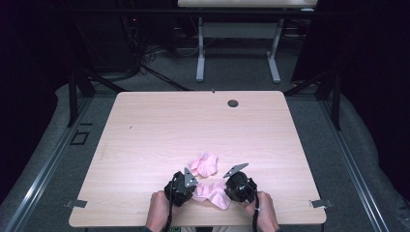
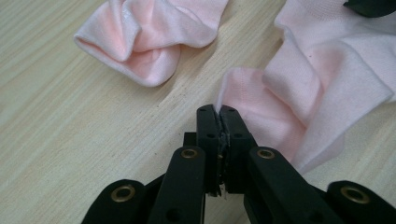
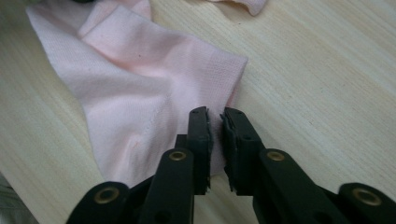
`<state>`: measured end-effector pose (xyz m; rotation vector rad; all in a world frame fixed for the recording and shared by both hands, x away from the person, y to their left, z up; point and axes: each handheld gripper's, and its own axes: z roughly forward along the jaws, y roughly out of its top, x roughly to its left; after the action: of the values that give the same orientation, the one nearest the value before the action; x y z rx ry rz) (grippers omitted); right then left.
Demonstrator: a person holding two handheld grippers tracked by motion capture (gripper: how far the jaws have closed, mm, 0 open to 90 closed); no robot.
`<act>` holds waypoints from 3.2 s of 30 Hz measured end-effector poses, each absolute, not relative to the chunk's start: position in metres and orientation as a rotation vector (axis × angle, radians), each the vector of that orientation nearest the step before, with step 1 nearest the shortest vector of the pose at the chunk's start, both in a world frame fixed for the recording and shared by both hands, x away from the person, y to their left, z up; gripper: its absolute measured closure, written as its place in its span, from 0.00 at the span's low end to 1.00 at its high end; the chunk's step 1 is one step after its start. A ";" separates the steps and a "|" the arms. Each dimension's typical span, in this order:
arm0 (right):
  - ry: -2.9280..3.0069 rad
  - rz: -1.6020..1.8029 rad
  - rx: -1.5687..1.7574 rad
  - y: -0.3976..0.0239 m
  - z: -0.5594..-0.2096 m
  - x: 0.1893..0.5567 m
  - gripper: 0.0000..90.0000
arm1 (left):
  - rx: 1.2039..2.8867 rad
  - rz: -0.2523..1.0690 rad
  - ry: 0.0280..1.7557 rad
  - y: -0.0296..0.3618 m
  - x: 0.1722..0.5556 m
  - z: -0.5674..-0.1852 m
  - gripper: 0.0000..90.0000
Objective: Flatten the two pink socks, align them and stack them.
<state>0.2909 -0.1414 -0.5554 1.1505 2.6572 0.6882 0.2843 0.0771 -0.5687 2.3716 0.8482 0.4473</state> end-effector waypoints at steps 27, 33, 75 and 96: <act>2.628 0.783 1.233 -0.166 -0.548 0.277 0.96 | 2.177 0.425 1.036 0.116 0.245 -0.571 0.99; 2.660 0.772 1.231 -0.166 -0.551 0.278 0.94 | 2.185 0.386 1.031 0.116 0.246 -0.565 0.88; 2.596 0.865 1.266 -0.114 -0.560 0.374 0.77 | 2.204 0.194 1.068 0.096 0.354 -0.566 0.83; 2.559 0.952 1.248 -0.127 -0.538 0.363 0.93 | 2.370 0.734 0.855 0.089 0.334 -0.535 0.96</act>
<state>0.3627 -0.1270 -0.5378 1.2480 2.5593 0.9516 0.3344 0.0887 -0.5348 2.3695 0.8552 0.7345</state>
